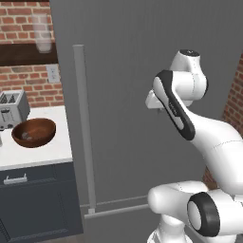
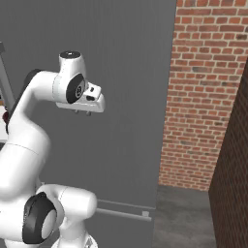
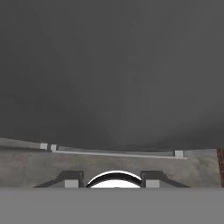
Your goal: Grab a lemon wedge from the fridge and one ice cube from the ice bowl, and put them in the glass of lemonade.
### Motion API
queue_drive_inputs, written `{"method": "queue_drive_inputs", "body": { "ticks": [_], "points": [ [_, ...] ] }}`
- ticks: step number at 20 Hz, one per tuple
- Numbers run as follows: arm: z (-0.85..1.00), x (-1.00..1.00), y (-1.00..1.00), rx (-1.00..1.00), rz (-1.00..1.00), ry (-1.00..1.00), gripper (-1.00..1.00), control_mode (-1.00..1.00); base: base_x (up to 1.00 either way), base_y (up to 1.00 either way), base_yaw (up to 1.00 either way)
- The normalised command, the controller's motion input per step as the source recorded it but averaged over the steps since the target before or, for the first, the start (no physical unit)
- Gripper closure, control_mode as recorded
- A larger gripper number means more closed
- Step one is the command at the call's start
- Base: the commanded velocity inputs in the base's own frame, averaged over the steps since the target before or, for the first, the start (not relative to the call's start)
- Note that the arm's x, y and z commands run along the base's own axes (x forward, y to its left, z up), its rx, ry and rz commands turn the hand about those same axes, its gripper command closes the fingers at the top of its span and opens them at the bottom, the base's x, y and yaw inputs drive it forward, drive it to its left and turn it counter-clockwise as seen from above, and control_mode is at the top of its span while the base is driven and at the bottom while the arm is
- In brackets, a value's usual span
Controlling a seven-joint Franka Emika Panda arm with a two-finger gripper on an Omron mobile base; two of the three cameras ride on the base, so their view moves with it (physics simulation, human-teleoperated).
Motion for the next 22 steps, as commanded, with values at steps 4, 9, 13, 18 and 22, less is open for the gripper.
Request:
{"method": "queue_drive_inputs", "body": {
  "ticks": [4,9,13,18,22],
  "points": [
    [-0.15,-0.61,-0.02,0.0,-0.01,0.0,-1.0,-1.0,0.0,0.0,0.0],
    [-0.46,-0.97,0.0,0.0,0.0,0.03,-1.0,-1.0,0.0,0.0,0.0],
    [-0.35,-0.74,0.0,0.0,0.0,0.02,-1.0,-1.0,0.0,0.0,0.0],
    [-0.1,-0.18,-0.02,0.0,0.0,0.0,-1.0,-1.0,0.0,0.0,0.0],
    [-0.02,-0.07,0.0,0.0,0.0,0.0,-1.0,-1.0,0.0,0.0,0.0]
  ]
}}
